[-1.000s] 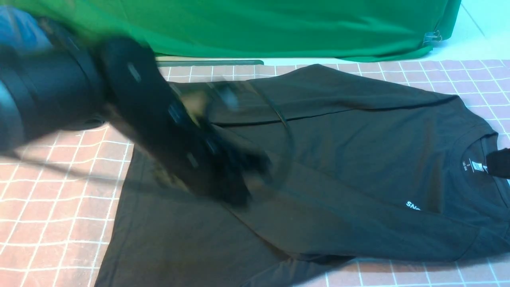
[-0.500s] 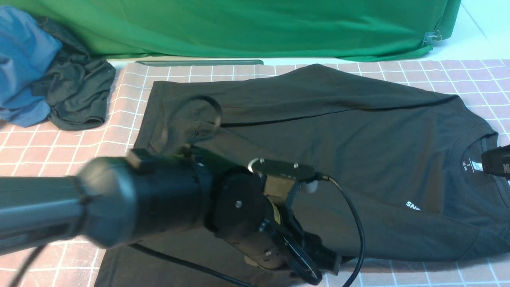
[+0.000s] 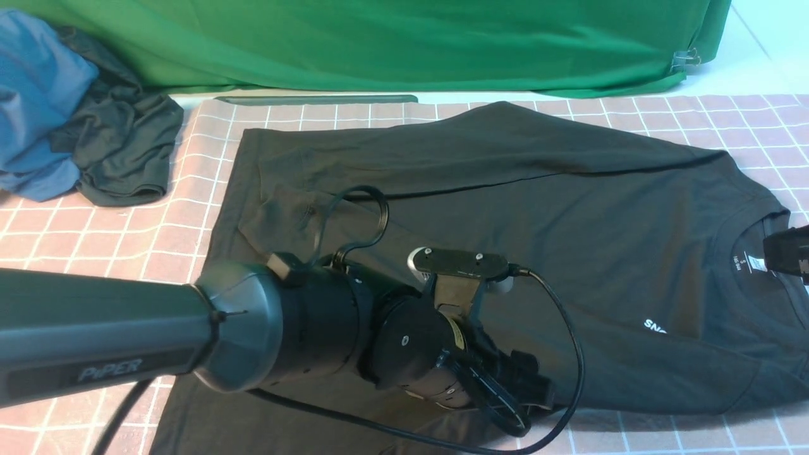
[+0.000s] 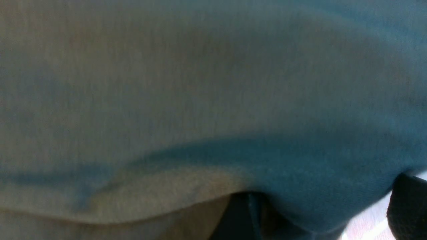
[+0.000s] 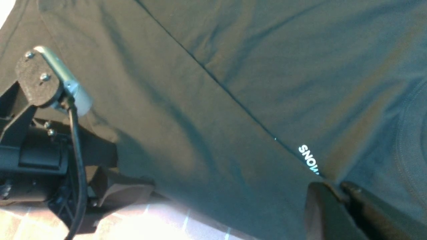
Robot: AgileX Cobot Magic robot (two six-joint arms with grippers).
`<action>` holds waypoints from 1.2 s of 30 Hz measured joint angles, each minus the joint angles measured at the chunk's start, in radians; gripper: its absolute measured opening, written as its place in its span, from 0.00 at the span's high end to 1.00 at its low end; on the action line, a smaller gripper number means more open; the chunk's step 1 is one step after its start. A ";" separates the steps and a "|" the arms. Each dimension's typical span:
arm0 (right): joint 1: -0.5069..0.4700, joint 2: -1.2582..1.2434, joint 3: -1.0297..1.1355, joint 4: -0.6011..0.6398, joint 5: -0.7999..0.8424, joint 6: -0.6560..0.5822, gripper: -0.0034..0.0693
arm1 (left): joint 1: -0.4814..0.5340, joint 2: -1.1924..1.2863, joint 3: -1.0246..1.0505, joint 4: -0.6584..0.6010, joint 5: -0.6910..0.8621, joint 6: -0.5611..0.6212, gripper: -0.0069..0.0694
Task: Fold a long-sleeved shirt over a pink coffee tablecloth.
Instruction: 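Grab the top left corner of the dark shirt with the left gripper, then fold the left side of the dark shirt inward over its body with the left gripper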
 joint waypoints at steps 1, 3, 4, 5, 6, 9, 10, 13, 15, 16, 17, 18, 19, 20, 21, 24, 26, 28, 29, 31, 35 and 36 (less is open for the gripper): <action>0.000 0.000 0.000 0.000 0.000 0.000 0.83 | 0.000 0.004 0.000 -0.009 -0.011 0.000 0.18; 0.000 0.000 0.000 0.000 0.000 0.000 0.83 | 0.000 0.005 0.000 -0.025 -0.018 0.001 0.18; 0.000 0.000 0.000 0.000 0.000 0.000 0.83 | 0.000 0.005 0.000 -0.036 -0.020 0.001 0.18; 0.000 0.000 0.000 0.000 -0.001 0.000 0.83 | 0.000 0.005 0.000 -0.043 -0.020 0.002 0.19; 0.000 0.000 0.000 0.000 -0.002 0.000 0.83 | 0.000 0.005 0.000 -0.045 -0.020 0.002 0.19; 0.000 0.000 0.000 -0.001 -0.010 -0.010 0.83 | 0.000 0.005 0.000 -0.048 -0.002 0.006 0.27; 0.000 0.000 0.000 -0.003 -0.013 -0.014 0.83 | 0.000 0.005 0.000 -0.053 0.008 0.007 0.32; -0.001 0.016 -0.004 -0.016 -0.011 -0.014 0.83 | 0.000 0.005 0.000 -0.081 0.031 0.008 0.51; -0.003 0.030 -0.012 -0.026 0.003 -0.009 0.83 | 0.000 0.005 0.000 -0.096 0.038 0.016 0.61; -0.013 0.059 -0.031 -0.032 0.039 -0.005 0.83 | 0.000 0.005 0.000 -0.113 0.046 0.036 0.73; -0.021 0.081 -0.046 -0.035 0.064 -0.005 0.83 | 0.000 0.005 0.000 -0.127 0.055 0.052 0.80; -0.024 0.090 -0.052 -0.037 0.074 -0.005 0.83 | 0.000 0.005 0.000 -0.132 0.059 0.057 0.82; -0.043 0.134 -0.081 -0.045 0.118 -0.007 0.83 | 0.000 0.005 0.000 -0.154 0.082 0.072 0.85; -0.053 0.154 -0.093 -0.049 0.135 -0.011 0.83 | 0.000 0.005 0.000 -0.160 0.094 0.080 0.85; -0.065 0.177 -0.106 -0.052 0.152 -0.019 0.83 | 0.000 0.005 0.000 -0.168 0.111 0.084 0.85; -0.090 0.233 -0.135 -0.058 0.184 -0.024 0.82 | 0.000 0.005 0.000 -0.176 0.162 0.086 0.85; -0.091 0.256 -0.141 -0.063 0.189 -0.025 0.81 | 0.000 0.005 0.000 -0.179 0.186 0.086 0.85; -0.091 0.286 -0.142 -0.063 0.197 -0.025 0.75 | 0.000 0.005 0.000 -0.192 0.210 0.089 0.85; -0.091 0.302 -0.142 -0.063 0.199 -0.025 0.71 | 0.000 0.004 0.000 -0.202 0.218 0.089 0.85; -0.091 0.321 -0.142 -0.063 0.199 -0.026 0.64 | 0.000 0.004 0.000 -0.219 0.226 0.094 0.85; -0.091 0.391 -0.142 -0.063 0.209 -0.038 0.49 | 0.000 0.004 0.000 -0.328 0.255 0.183 0.85; -0.091 0.413 -0.142 -0.063 0.215 -0.053 0.47 | 0.000 0.004 0.000 -0.364 0.259 0.212 0.85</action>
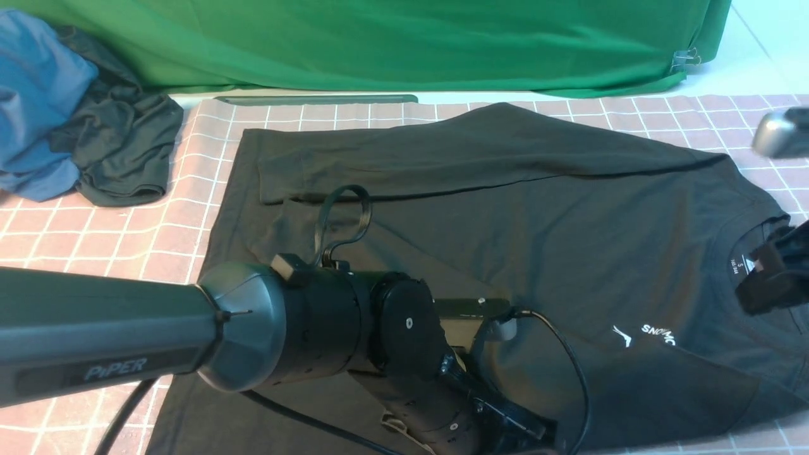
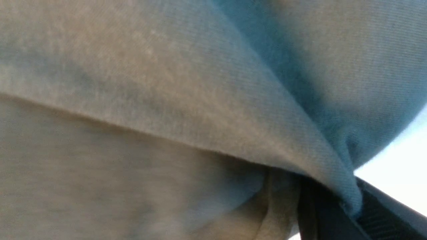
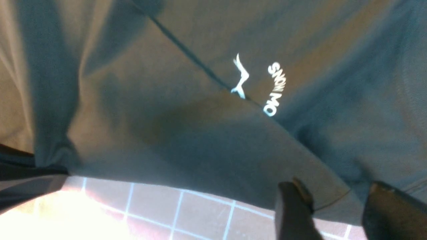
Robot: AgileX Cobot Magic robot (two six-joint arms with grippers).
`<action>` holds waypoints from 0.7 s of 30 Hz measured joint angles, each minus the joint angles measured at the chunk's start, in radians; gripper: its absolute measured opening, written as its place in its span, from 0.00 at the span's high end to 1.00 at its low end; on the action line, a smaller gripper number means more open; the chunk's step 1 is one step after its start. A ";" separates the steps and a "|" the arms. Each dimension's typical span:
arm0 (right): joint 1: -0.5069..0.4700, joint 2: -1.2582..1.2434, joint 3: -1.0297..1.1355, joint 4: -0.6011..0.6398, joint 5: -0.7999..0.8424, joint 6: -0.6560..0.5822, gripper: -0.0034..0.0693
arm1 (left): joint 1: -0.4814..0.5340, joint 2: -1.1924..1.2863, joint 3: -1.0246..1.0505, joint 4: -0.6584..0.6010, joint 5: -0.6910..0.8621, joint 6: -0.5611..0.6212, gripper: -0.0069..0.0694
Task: Fold a long-sleeved shirt over a pink coffee tablecloth.
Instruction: 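Fold the left side of the dark shirt inward over its body with the left gripper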
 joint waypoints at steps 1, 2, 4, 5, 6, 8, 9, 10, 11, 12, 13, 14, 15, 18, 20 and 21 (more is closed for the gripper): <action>0.000 0.016 0.000 0.000 0.000 -0.011 0.46 | 0.000 0.000 0.000 -0.028 0.003 0.033 0.85; 0.000 0.019 0.000 0.000 0.000 -0.013 0.46 | 0.000 0.000 0.000 -0.033 0.004 0.037 0.85; 0.000 0.062 0.000 -0.004 -0.013 -0.037 0.45 | 0.000 0.000 0.000 -0.089 0.010 0.078 0.85; 0.000 0.076 0.000 -0.008 -0.021 -0.044 0.45 | 0.000 0.000 0.000 -0.103 0.014 0.082 0.85; 0.000 0.083 0.000 -0.009 -0.024 -0.044 0.45 | 0.000 0.000 0.000 -0.105 0.014 0.082 0.85; 0.000 0.136 -0.002 -0.026 -0.039 -0.049 0.45 | 0.000 0.000 0.000 -0.124 0.024 0.090 0.85; 0.000 0.139 -0.002 -0.027 -0.039 -0.049 0.45 | 0.000 0.000 0.000 -0.125 0.024 0.090 0.85; 0.000 0.161 -0.002 -0.042 -0.043 -0.049 0.44 | 0.000 0.000 0.000 -0.128 0.027 0.094 0.85; 0.000 0.178 -0.003 -0.050 -0.047 -0.050 0.43 | 0.000 0.000 0.000 -0.128 0.029 0.096 0.85; 0.000 0.196 -0.003 -0.060 -0.050 -0.050 0.40 | 0.000 0.000 0.000 -0.130 0.030 0.096 0.85; 0.000 0.210 -0.003 -0.066 -0.054 -0.051 0.37 | 0.000 0.000 0.000 -0.131 0.030 0.096 0.85; 0.000 0.220 -0.003 -0.073 -0.059 -0.054 0.34 | 0.000 0.000 0.000 -0.131 0.032 0.096 0.85; 0.000 0.225 -0.003 -0.074 -0.061 -0.055 0.33 | 0.000 0.000 0.000 -0.131 0.032 0.096 0.85; 0.000 0.266 -0.005 -0.086 -0.073 -0.085 0.28 | 0.000 0.000 0.000 -0.131 0.032 0.101 0.85; 0.000 0.287 -0.005 -0.088 -0.069 -0.090 0.27 | 0.000 0.000 0.000 -0.130 0.032 0.104 0.85; 0.000 0.303 -0.006 -0.088 -0.061 -0.096 0.27 | 0.000 0.000 0.000 -0.126 0.032 0.103 0.85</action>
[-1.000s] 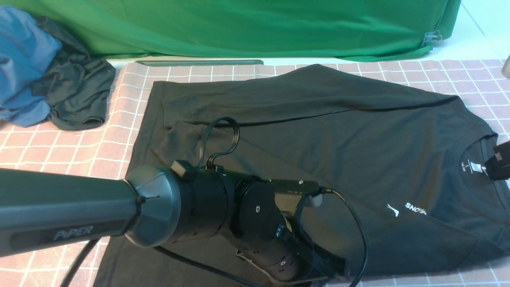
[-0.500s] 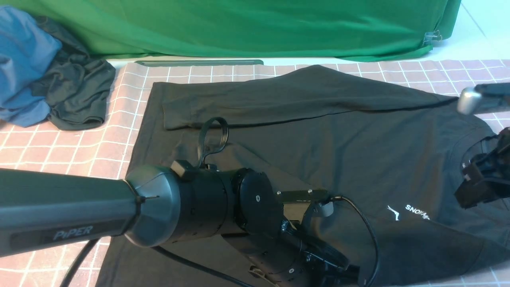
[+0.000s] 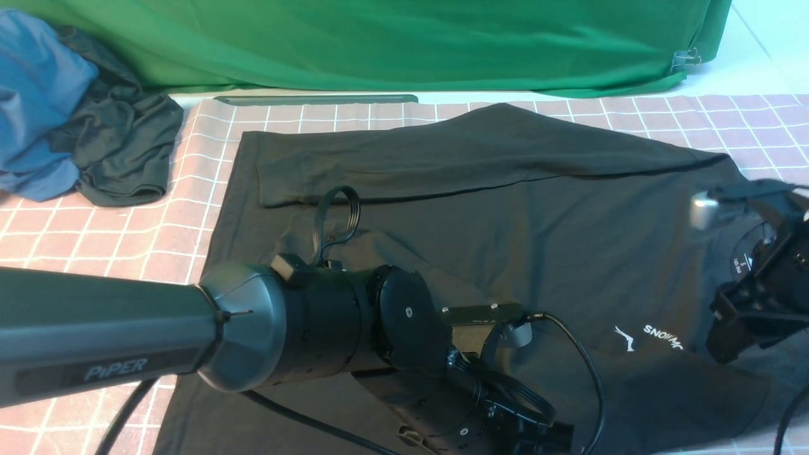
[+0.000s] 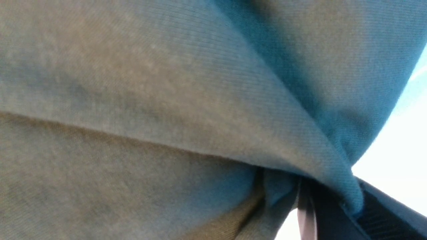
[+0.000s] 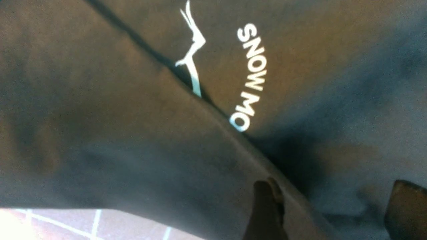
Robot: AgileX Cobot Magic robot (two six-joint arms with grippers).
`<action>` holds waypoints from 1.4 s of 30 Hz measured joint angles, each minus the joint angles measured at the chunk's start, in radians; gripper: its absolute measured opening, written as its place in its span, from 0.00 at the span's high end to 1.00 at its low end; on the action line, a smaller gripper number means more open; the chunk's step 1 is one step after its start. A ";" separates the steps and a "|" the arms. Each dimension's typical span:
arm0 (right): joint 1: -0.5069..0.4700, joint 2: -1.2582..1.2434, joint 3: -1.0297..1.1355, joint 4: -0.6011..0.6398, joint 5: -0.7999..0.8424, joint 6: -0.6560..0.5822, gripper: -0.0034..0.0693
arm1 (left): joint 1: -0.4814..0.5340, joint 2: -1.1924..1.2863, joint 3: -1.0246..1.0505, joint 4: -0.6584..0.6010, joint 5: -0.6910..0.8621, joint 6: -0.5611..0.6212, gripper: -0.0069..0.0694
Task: Fold a long-sleeved shirt over a pink coffee tablecloth.
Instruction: 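Fold the left side of the dark shirt inward over its body with the left gripper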
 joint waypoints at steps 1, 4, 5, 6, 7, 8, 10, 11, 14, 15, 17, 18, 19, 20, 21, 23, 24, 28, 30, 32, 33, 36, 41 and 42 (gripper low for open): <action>0.000 0.003 0.000 0.000 0.002 0.000 0.27 | 0.000 0.000 0.000 0.000 0.000 0.000 0.85; 0.000 0.040 0.000 -0.002 0.043 -0.014 0.27 | 0.000 0.000 0.000 0.019 0.000 0.000 0.85; 0.000 0.047 0.000 -0.002 0.051 -0.020 0.27 | 0.000 0.000 0.000 0.024 0.000 0.000 0.85; 0.000 0.048 0.000 -0.002 0.053 -0.023 0.27 | 0.000 0.000 0.000 0.024 0.000 0.000 0.85; 0.000 0.052 0.000 -0.002 0.064 -0.029 0.31 | 0.000 0.000 0.000 0.026 0.000 0.000 0.85; 0.000 0.053 0.000 -0.002 0.067 -0.033 0.35 | 0.000 0.000 0.000 0.026 0.000 0.000 0.85; 0.000 0.053 0.000 -0.002 0.071 -0.040 0.45 | 0.000 0.000 0.000 0.026 0.000 0.001 0.85; 0.000 0.054 0.000 -0.002 0.077 -0.046 0.54 | 0.000 0.000 0.000 0.027 0.000 0.004 0.85; 0.000 0.054 0.000 -0.002 0.088 -0.052 0.72 | 0.000 0.000 0.000 0.028 0.000 0.004 0.85; 0.000 0.054 -0.004 -0.003 0.103 -0.053 0.84 | 0.000 0.000 0.000 0.028 0.000 0.005 0.85; 0.000 0.054 -0.013 -0.008 0.145 -0.053 0.88 | 0.000 0.000 0.000 0.029 0.000 0.005 0.85; 0.000 0.054 -0.019 -0.011 0.167 -0.053 0.88 | 0.000 0.000 0.000 0.029 0.000 0.005 0.85; 0.000 0.051 -0.026 -0.018 0.185 -0.050 0.88 | 0.000 0.000 0.000 0.029 0.001 0.005 0.85; 0.000 0.046 -0.031 -0.024 0.191 -0.047 0.88 | 0.000 0.000 0.000 0.029 0.002 0.005 0.85; 0.000 0.038 -0.037 -0.034 0.198 -0.041 0.88 | 0.000 0.000 0.000 0.029 0.005 0.005 0.85; 0.000 0.013 -0.048 -0.052 0.201 -0.033 0.88 | 0.000 0.000 0.000 0.032 0.013 0.005 0.85; 0.000 0.003 -0.053 -0.057 0.205 -0.032 0.88 | 0.000 0.000 0.000 0.034 0.016 0.005 0.85; 0.000 -0.019 -0.064 -0.073 0.211 -0.023 0.88 | 0.000 0.000 0.000 0.060 0.040 0.006 0.85; 0.000 -0.018 -0.064 -0.086 0.214 -0.008 0.88 | 0.000 0.000 0.000 0.078 0.054 0.006 0.85; 0.000 -0.018 -0.064 -0.094 0.214 -0.004 0.88 | 0.000 0.000 0.000 0.083 0.059 0.006 0.85; 0.000 -0.018 -0.064 -0.099 0.216 0.002 0.88 | 0.000 0.000 0.000 0.085 0.064 0.006 0.85; 0.000 -0.018 -0.064 -0.103 0.218 0.004 0.88 | 0.000 0.000 0.000 0.088 0.072 0.007 0.85; 0.000 -0.018 -0.064 -0.105 0.220 0.005 0.88 | 0.000 0.000 0.000 0.093 0.076 0.007 0.85; 0.000 -0.018 -0.064 -0.105 0.220 0.005 0.87 | 0.000 0.000 0.000 0.094 0.076 0.007 0.84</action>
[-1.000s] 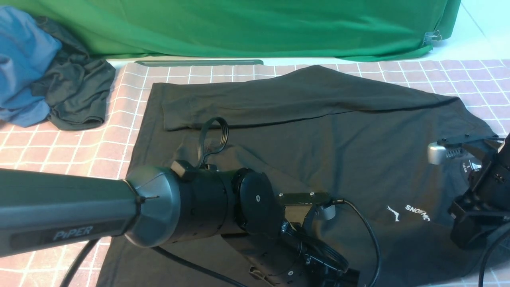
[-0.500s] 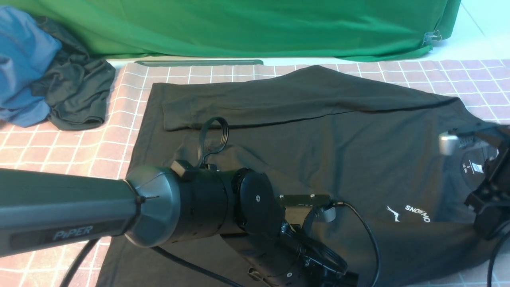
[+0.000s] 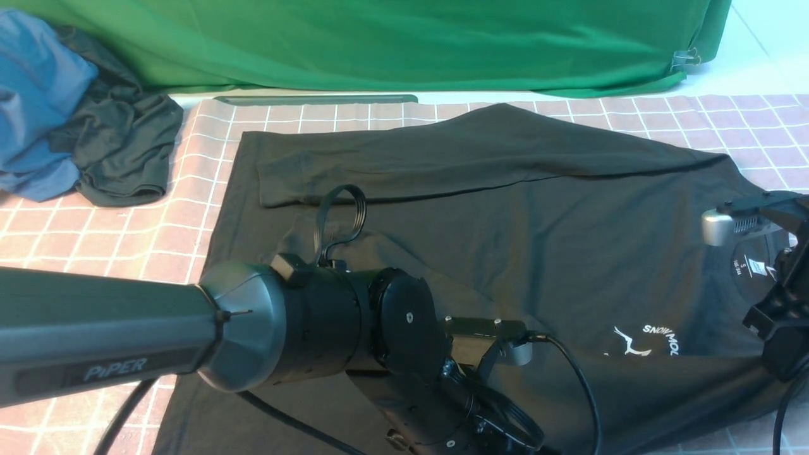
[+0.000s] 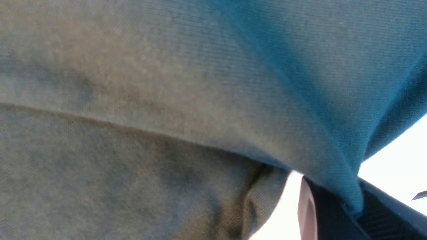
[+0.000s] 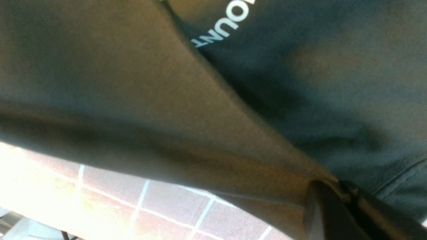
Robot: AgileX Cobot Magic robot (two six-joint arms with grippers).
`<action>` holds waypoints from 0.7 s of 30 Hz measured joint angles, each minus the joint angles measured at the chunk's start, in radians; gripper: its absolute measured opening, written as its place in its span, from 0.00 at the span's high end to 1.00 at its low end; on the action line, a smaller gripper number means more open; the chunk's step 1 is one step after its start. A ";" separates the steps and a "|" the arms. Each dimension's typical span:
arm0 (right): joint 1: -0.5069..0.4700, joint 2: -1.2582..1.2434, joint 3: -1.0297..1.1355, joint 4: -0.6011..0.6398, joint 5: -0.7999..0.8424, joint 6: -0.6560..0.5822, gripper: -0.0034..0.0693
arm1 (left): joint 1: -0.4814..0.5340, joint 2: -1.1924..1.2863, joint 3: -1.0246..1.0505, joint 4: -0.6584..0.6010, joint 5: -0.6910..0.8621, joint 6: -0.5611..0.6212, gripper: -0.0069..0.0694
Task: Fold a long-sleeved shirt over a pink coffee tablecloth.
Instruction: 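Fold the left side of the dark shirt inward over its body with the left gripper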
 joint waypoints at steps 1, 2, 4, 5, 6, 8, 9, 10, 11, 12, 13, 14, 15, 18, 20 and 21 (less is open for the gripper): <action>0.000 0.000 0.000 -0.002 -0.006 0.000 0.85 | 0.000 0.000 0.000 0.001 0.000 0.000 0.84; 0.000 0.000 0.000 -0.008 -0.013 0.000 0.83 | 0.000 0.000 0.000 0.004 0.000 0.000 0.83; 0.000 0.000 0.000 -0.029 -0.049 0.013 0.75 | 0.000 0.000 0.000 0.014 0.002 0.000 0.78; 0.000 0.000 0.000 -0.035 -0.064 0.023 0.69 | 0.000 0.000 0.000 0.014 0.006 -0.004 0.74; 0.000 0.000 0.000 -0.038 -0.076 0.032 0.65 | 0.000 -0.001 -0.001 0.014 0.015 -0.009 0.70; 0.000 0.000 0.000 -0.048 -0.090 0.050 0.55 | 0.003 -0.002 -0.009 0.023 0.050 -0.025 0.63; 0.000 0.000 -0.001 -0.055 -0.095 0.074 0.49 | 0.009 -0.008 -0.023 0.039 0.091 -0.049 0.59; 0.000 0.000 -0.001 -0.057 -0.095 0.074 0.48 | 0.012 -0.010 -0.025 0.043 0.105 -0.060 0.58; 0.000 0.000 -0.005 -0.064 -0.091 0.102 0.44 | 0.024 -0.025 -0.044 0.065 0.146 -0.098 0.56; 0.000 0.000 -0.011 -0.068 -0.080 0.118 0.42 | 0.039 -0.043 -0.058 0.096 0.176 -0.140 0.55; 0.000 0.000 -0.018 -0.070 -0.063 0.133 0.42 | 0.053 -0.066 -0.072 0.128 0.193 -0.175 0.54; 0.000 0.000 -0.024 -0.072 -0.047 0.142 0.43 | 0.063 -0.089 -0.085 0.158 0.201 -0.199 0.54; 0.000 -0.004 -0.030 -0.075 -0.032 0.152 0.45 | 0.084 -0.127 -0.103 0.204 0.204 -0.252 0.55; 0.000 -0.030 -0.030 -0.076 -0.023 0.160 0.53 | 0.138 -0.196 -0.138 0.329 0.196 -0.385 0.62; -0.001 -0.101 -0.030 -0.078 -0.020 0.178 0.66 | 0.246 -0.255 -0.210 0.463 0.201 -0.528 0.76; -0.001 -0.134 -0.030 -0.077 -0.025 0.181 0.70 | 0.303 -0.256 -0.244 0.488 0.205 -0.551 0.81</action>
